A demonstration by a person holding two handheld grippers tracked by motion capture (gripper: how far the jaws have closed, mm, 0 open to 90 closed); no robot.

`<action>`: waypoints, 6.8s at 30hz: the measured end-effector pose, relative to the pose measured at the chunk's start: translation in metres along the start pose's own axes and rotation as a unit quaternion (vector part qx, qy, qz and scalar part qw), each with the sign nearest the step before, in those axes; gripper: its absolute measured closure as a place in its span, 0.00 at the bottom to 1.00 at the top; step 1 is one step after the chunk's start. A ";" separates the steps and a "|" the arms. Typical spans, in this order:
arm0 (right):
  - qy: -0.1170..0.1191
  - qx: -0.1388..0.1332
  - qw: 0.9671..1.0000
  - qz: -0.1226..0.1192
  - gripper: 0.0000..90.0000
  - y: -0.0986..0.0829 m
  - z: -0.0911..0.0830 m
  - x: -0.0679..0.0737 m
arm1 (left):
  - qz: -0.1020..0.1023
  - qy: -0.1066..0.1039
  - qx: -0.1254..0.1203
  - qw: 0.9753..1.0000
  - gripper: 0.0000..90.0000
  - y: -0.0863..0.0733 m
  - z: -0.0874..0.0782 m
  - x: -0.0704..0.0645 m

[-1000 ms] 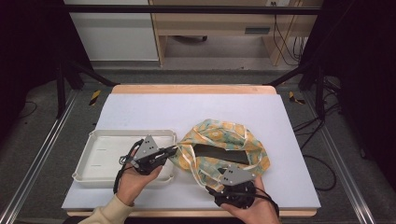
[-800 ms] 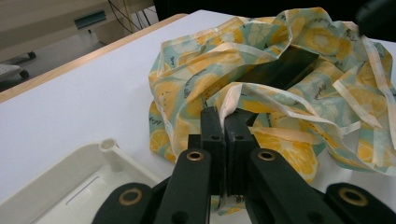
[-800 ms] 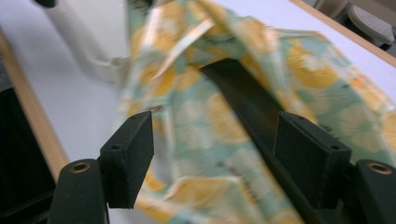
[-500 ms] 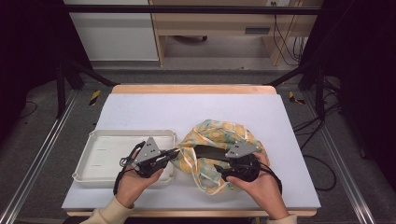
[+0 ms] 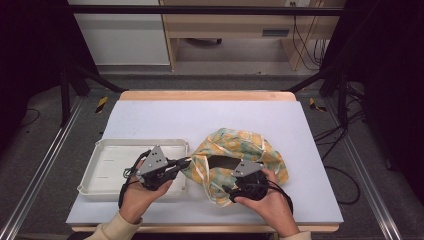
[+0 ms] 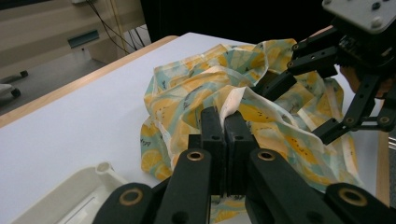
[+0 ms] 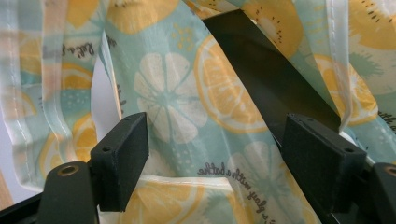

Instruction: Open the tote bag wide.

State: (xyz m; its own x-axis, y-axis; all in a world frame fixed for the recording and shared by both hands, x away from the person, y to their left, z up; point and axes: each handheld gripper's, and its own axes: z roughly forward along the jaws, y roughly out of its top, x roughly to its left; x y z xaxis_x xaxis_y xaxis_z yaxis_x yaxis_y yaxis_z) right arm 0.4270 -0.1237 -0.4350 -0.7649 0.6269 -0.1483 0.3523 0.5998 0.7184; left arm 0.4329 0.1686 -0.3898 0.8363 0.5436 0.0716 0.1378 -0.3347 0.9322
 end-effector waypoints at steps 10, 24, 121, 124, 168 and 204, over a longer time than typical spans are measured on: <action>0.011 -0.005 1.000 -0.016 0.68 0.000 0.000 0.004 | -0.021 -0.008 -0.014 1.000 0.99 0.004 -0.007 0.003; -0.010 -0.023 1.000 0.005 0.97 -0.004 -0.008 -0.003 | -0.035 -0.009 0.028 0.999 0.76 -0.001 -0.002 0.014; -0.208 0.028 0.971 0.112 0.95 -0.036 -0.047 -0.109 | 0.049 0.005 0.139 0.989 1.00 0.041 0.093 0.017; -0.187 0.034 0.975 0.117 0.87 -0.045 -0.037 -0.112 | 0.050 0.010 0.158 0.986 1.00 0.041 0.106 0.025; -0.156 -0.039 0.983 0.095 0.99 -0.035 -0.036 -0.096 | 0.061 0.030 0.233 0.970 1.00 0.017 0.108 0.047; -0.125 0.029 0.982 0.139 1.00 -0.063 0.001 -0.121 | 0.059 0.000 0.340 0.939 1.00 -0.007 0.143 0.045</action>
State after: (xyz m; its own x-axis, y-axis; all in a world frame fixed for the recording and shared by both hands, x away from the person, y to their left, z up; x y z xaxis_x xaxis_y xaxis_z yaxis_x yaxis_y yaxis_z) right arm 0.4981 -0.2365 -0.4628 -0.4814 0.8683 -0.1197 0.5641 0.4114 0.7159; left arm 0.5460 0.0850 -0.4436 0.8673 0.4714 0.1599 0.3504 -0.8064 0.4764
